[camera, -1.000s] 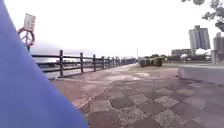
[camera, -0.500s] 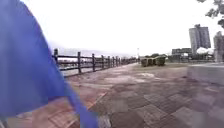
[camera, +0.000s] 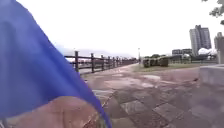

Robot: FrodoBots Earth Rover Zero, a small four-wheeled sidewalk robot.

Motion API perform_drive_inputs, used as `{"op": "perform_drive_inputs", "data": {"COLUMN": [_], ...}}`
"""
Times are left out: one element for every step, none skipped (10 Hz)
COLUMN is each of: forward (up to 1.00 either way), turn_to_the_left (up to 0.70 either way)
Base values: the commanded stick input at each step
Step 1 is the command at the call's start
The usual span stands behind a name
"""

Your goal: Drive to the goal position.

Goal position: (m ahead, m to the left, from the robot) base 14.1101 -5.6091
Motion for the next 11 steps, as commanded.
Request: {"op": "perform_drive_inputs", "data": {"forward": [1.0,1.0,1.0,1.0,1.0,1.0,1.0,1.0,1.0,1.0,1.0], "turn_to_the_left": [0.0,0.0,0.0,0.0,0.0,0.0,0.0,0.0,0.0,0.0,0.0]}}
